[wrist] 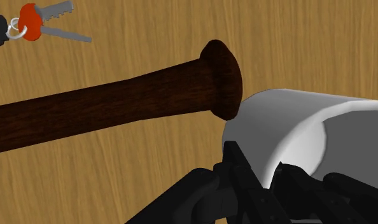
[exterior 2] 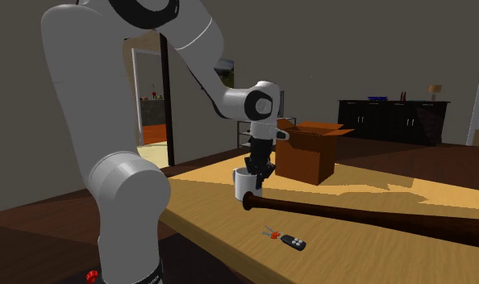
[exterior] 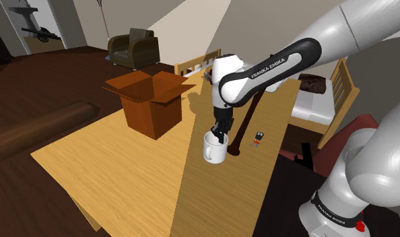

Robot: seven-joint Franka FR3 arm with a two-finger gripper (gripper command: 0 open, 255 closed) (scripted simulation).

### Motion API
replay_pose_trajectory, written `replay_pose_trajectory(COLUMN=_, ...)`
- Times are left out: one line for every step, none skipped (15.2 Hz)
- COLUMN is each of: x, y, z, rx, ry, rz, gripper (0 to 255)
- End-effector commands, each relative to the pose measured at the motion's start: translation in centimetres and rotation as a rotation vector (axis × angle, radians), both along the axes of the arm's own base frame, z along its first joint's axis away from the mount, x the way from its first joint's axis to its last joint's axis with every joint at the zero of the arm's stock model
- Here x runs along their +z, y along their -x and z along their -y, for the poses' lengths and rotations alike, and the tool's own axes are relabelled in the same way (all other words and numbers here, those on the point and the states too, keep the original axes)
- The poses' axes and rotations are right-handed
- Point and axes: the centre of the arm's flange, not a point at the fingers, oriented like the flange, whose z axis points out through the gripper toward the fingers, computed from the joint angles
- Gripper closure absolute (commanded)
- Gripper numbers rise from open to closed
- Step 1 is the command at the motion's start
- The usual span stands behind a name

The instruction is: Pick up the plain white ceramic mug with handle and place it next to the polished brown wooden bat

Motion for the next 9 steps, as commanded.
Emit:
replay_pose_trajectory(x=1.0, y=0.0, z=0.0, rx=0.000, ry=0.000, rz=0.000, gripper=255)
replay_pose_trajectory(x=1.5, y=0.0, z=0.0, rx=0.000, ry=0.000, rz=0.000, gripper=255)
replay_pose_trajectory(x=2.1, y=0.0, z=0.0, rx=0.000, ry=0.000, rz=0.000, gripper=255)
replay_pose_trajectory(x=2.6, y=0.0, z=0.0, rx=0.000, ry=0.000, rz=0.000, gripper=255)
replay_pose_trajectory(x=3.1, y=0.0, z=0.0, rx=0.000, ry=0.000, rz=0.000, gripper=255)
replay_pose_trajectory(x=3.6, y=0.0, z=0.0, rx=0.000, ry=0.000, rz=0.000, gripper=255)
replay_pose_trajectory(x=4.2, y=0.0, z=0.0, rx=0.000, ry=0.000, rz=0.000, gripper=255)
replay_pose_trajectory(x=4.7, y=0.0, z=0.0, rx=0.000, ry=0.000, rz=0.000, gripper=255)
replay_pose_trajectory(x=5.2, y=0.0, z=0.0, rx=0.000, ry=0.000, rz=0.000, gripper=255)
